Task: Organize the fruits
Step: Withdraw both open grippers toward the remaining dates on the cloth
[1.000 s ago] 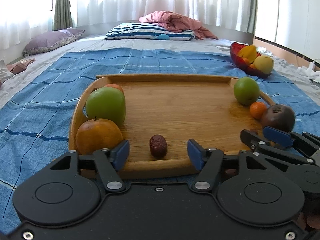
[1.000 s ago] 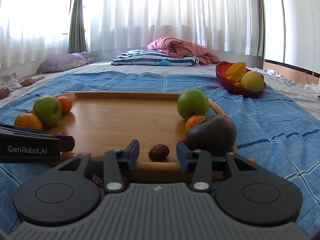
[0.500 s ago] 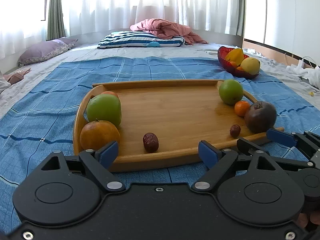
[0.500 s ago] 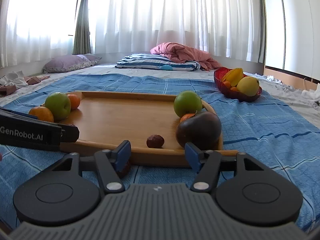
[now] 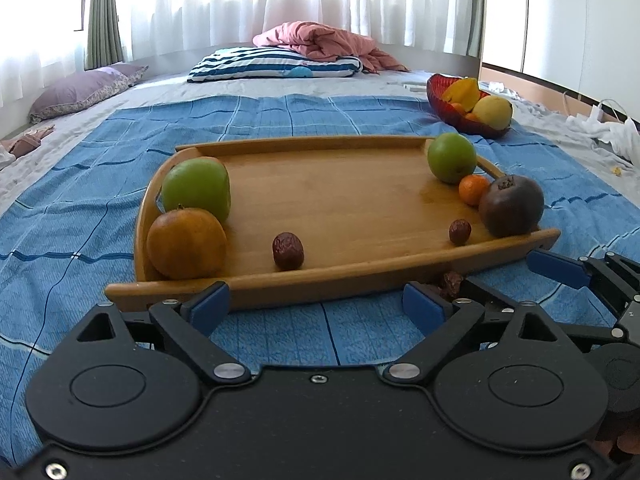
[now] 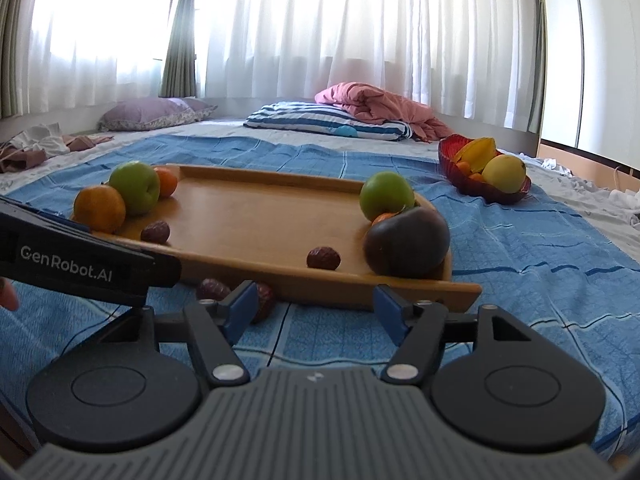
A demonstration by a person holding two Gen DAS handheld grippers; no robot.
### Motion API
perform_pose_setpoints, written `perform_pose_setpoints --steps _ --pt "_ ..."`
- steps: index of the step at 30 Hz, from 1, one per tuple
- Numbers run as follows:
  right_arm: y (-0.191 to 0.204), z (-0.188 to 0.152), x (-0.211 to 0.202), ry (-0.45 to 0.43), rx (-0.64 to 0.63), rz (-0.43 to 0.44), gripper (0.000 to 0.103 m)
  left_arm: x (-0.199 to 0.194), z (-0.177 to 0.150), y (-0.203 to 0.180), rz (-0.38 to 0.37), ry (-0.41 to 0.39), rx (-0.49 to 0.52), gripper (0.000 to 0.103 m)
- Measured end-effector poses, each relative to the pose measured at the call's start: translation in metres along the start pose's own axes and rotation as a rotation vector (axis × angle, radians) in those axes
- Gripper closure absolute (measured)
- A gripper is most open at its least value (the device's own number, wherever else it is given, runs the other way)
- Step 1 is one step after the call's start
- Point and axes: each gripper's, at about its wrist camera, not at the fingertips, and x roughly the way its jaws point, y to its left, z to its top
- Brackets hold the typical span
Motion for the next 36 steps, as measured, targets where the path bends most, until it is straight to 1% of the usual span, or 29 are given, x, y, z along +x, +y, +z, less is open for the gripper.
perform_pose_setpoints --steps 18,22,25,30,36 --pt "0.010 -0.004 0.008 0.031 -0.023 0.037 0.026 0.003 -0.005 0.002 0.007 0.020 -0.007 0.008" --pt "0.009 -0.003 0.010 0.036 -0.012 0.052 0.032 0.004 -0.005 0.002 0.008 0.021 -0.007 0.008" --pt "0.009 -0.003 0.010 0.033 -0.011 0.047 0.036 0.005 -0.005 0.001 0.006 0.023 -0.006 0.008" --pt "0.004 -0.004 0.008 0.033 -0.004 0.032 0.036 0.004 -0.006 -0.001 -0.003 0.024 -0.005 0.008" --pt "-0.009 -0.006 0.007 0.041 0.010 -0.010 0.036 0.002 -0.007 -0.008 -0.043 0.026 0.004 0.008"
